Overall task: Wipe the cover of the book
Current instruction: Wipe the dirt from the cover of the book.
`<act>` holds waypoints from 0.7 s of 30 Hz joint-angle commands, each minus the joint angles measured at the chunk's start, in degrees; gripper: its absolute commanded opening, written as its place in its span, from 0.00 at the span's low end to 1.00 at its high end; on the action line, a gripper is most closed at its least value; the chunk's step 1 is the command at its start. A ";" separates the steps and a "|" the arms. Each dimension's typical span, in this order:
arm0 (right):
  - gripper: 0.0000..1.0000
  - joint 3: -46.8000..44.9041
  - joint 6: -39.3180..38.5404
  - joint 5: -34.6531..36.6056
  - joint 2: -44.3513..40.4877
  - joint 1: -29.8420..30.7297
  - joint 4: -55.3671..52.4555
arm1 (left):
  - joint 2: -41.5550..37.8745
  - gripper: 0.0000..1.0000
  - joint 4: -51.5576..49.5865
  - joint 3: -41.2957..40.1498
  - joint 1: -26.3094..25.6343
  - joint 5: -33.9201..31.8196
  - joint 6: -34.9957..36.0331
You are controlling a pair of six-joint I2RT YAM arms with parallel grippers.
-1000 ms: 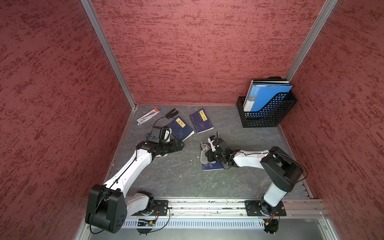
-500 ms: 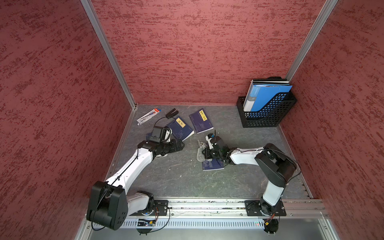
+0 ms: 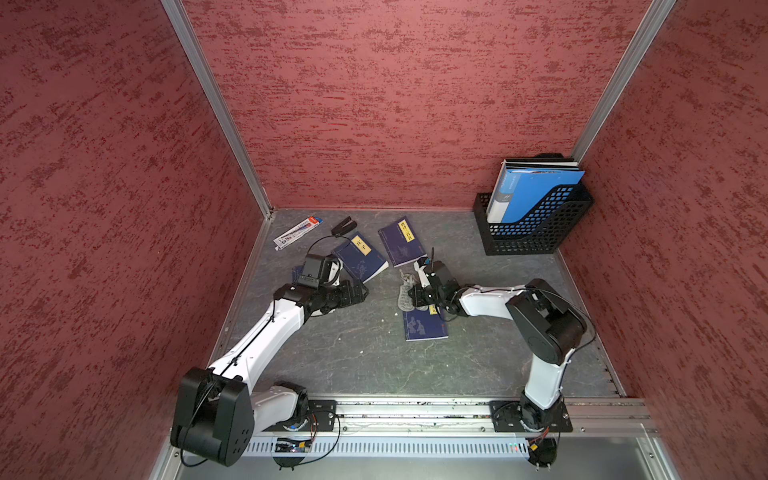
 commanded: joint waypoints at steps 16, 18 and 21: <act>0.08 -10.48 4.81 4.63 -2.00 7.41 -10.79 | 3.71 1.00 2.77 0.41 0.28 -0.14 0.57; 0.08 -6.78 3.58 5.26 0.88 6.75 -11.47 | 3.11 1.00 2.98 0.09 0.26 0.09 0.25; 0.08 -3.85 2.72 4.47 3.13 6.34 -11.79 | 2.18 1.00 2.73 0.11 0.13 0.22 0.08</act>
